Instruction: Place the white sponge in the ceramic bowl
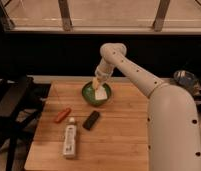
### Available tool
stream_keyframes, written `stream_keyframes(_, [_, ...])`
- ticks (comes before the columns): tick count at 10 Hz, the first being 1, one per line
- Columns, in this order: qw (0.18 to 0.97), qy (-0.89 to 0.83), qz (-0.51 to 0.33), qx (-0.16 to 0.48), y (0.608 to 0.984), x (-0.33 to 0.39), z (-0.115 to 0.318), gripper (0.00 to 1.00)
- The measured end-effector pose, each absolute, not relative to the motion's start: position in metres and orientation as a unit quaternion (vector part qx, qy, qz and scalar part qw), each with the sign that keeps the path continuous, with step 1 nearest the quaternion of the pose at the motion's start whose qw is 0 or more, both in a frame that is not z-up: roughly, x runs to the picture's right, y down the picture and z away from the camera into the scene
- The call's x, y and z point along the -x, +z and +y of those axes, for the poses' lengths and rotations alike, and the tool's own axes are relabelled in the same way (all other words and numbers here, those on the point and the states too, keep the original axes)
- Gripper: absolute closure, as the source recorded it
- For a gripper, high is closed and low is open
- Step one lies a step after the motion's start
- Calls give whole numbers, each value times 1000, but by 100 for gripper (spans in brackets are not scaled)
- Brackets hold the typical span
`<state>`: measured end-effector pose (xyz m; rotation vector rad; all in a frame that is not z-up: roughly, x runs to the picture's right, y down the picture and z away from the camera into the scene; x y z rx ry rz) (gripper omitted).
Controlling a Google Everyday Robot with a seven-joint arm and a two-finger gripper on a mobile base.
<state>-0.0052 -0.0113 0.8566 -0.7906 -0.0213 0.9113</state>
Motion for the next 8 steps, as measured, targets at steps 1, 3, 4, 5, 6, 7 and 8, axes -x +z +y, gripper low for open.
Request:
stream_keyframes(1, [826,426,-14,369,856,6,-11,20])
stream_keyframes(3, [831,423,-20,361,853,6,-11,20])
stream_keyframes(4, [833,422,-20,358,852,7,-11,21])
stream_keyframes(5, [829,426,-20,361,855,8,-13,27])
stream_keyframes(6, [826,428,-19,367,864,5,-14,38])
stream_keyframes(7, [826,428,-22,367,873,5,-20,50])
stream_keyframes(8, [826,426,-22,368,874,7,-21,55])
